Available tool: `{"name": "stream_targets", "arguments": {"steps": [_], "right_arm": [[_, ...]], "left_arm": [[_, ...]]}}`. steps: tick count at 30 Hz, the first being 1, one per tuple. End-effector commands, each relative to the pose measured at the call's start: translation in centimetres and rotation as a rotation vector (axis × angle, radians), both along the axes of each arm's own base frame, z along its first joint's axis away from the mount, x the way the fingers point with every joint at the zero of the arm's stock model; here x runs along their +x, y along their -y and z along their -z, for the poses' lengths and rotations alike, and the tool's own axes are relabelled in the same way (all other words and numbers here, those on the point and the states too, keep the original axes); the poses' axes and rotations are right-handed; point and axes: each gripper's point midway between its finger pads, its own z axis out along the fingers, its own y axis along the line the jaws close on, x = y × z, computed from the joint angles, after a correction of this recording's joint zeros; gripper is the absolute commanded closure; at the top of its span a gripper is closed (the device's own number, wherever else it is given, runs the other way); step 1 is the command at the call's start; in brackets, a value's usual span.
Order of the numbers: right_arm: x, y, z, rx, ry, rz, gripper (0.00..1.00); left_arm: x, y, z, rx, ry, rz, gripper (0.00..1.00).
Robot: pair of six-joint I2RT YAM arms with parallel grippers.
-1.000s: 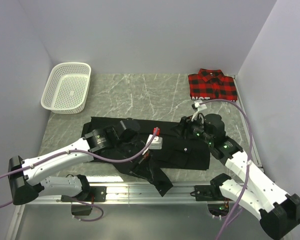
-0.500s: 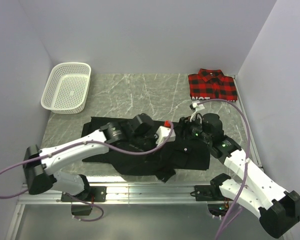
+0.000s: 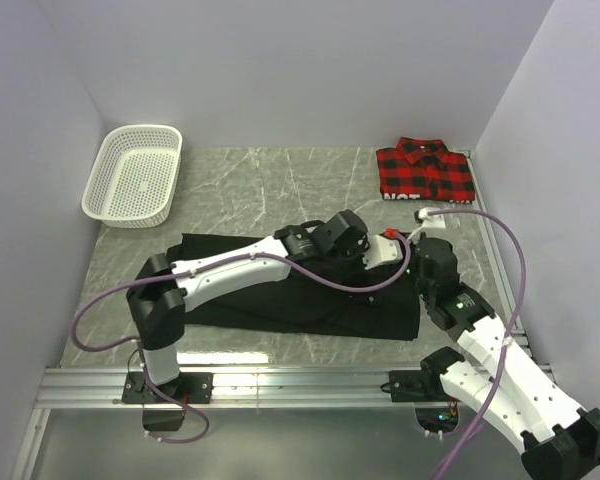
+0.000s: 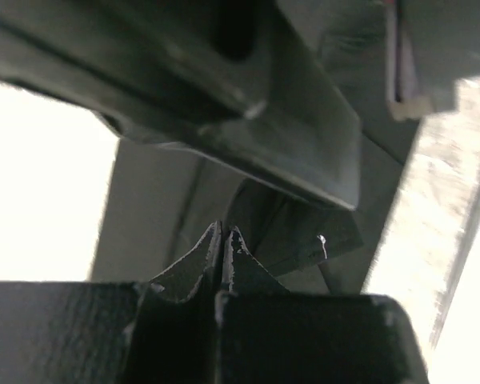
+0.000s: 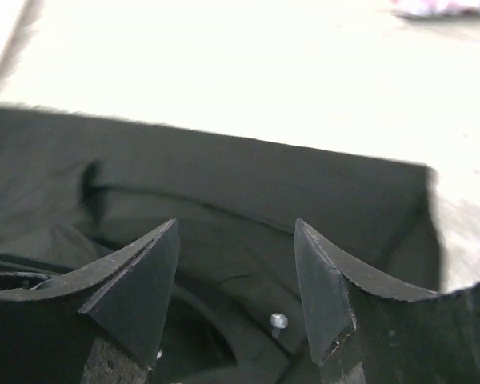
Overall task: Fold and stack the long sleeve shirts
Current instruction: Fold the shirt
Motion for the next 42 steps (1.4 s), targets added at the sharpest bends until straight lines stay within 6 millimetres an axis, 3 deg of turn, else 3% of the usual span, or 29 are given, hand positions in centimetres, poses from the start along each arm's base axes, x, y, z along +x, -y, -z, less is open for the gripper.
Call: {"name": "stream_targets", "arguments": {"steps": [1,9,13,18,21,22,24,25,27,28,30,36,37,39,40,42], "right_arm": [[-0.1,1.4,-1.5,0.050,0.057,0.105,0.33],[-1.0,6.5,-0.4,0.046,0.021,0.403,0.32],[-1.5,7.7,-0.4,0.059,0.007,0.478,0.30],[-1.6,7.8,-0.1,0.058,-0.007,0.490,0.24],[-1.3,7.2,-0.2,0.046,-0.007,0.451,0.21],[-1.2,6.6,-0.3,0.053,-0.009,0.420,0.21],[-0.9,5.8,-0.5,0.038,-0.007,0.372,0.21],[-0.7,5.5,-0.6,0.036,-0.009,0.352,0.21],[-0.4,3.9,-0.3,0.032,-0.033,0.271,0.21],[-0.3,3.4,0.0,0.028,-0.051,0.246,0.21],[0.0,1.7,1.0,0.022,-0.110,0.166,0.20],[0.7,-2.4,4.8,0.011,-0.310,-0.006,0.24],[1.0,-2.5,5.2,0.013,-0.330,0.004,0.25],[1.8,-2.8,5.9,0.021,-0.372,0.033,0.28],[2.1,-2.7,6.3,0.022,-0.380,0.059,0.33],[2.9,-2.7,6.9,0.053,-0.402,0.114,0.38]], "left_arm": [[3.9,2.4,-1.6,-0.040,0.146,-0.022,0.97],[3.5,6.3,-0.5,-0.142,0.142,0.100,0.87],[3.8,7.1,-0.6,-0.195,0.156,0.100,0.78],[4.5,7.0,-0.7,-0.240,0.157,0.041,0.44],[5.9,5.5,-1.4,-0.301,0.108,-0.035,0.32],[7.2,4.2,-2.5,-0.351,0.066,-0.102,0.28],[8.1,2.7,-2.9,-0.416,-0.016,-0.146,0.23],[10.2,0.5,-4.1,-0.463,-0.042,-0.216,0.21],[10.9,-1.7,-4.0,-0.532,-0.196,-0.330,0.18],[12.4,-4.0,-5.5,-0.598,-0.245,-0.433,0.17],[13.0,-7.0,-6.4,-0.635,-0.270,-0.541,0.17],[14.3,-18.3,-5.7,-0.597,-0.341,-0.971,0.16],[14.7,-20.8,-5.3,-0.590,-0.346,-1.049,0.16],[13.8,-23.9,-3.3,-0.527,-0.368,-1.143,0.16],[13.8,-25.8,-3.4,-0.533,-0.354,-1.186,0.16],[12.9,-27.8,-1.7,-0.493,-0.372,-1.236,0.16]]}}
